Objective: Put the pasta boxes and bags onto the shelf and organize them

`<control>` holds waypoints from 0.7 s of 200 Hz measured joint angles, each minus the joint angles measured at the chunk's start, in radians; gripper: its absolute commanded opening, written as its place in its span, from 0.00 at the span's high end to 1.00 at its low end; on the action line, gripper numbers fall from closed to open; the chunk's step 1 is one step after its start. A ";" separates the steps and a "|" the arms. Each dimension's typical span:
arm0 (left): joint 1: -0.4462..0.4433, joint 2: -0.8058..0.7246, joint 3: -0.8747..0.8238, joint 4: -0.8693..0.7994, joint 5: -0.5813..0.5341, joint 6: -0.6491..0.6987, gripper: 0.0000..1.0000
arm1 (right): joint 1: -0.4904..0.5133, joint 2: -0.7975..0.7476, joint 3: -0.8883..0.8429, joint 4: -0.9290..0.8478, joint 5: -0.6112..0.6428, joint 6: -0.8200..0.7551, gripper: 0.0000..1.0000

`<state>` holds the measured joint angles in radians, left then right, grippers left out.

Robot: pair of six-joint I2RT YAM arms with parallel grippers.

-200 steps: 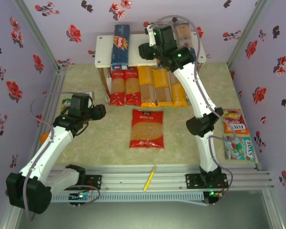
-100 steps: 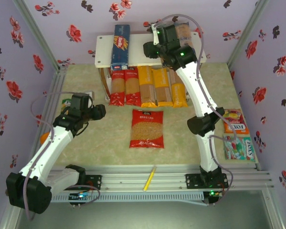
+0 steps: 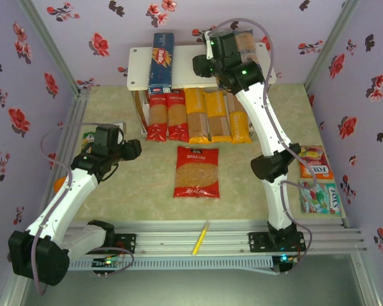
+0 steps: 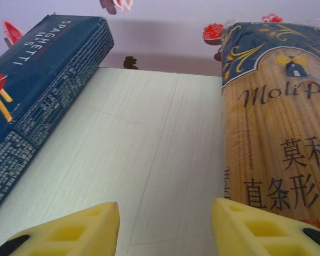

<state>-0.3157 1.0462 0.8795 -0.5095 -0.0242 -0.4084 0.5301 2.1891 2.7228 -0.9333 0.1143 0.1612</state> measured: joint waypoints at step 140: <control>0.002 0.000 0.000 0.000 0.000 0.000 0.44 | -0.003 0.005 0.001 0.008 0.075 0.065 0.46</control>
<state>-0.3138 1.0462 0.8795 -0.5095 -0.0238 -0.4080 0.5270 2.1944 2.7239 -0.9257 0.1890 0.2260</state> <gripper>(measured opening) 0.555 0.526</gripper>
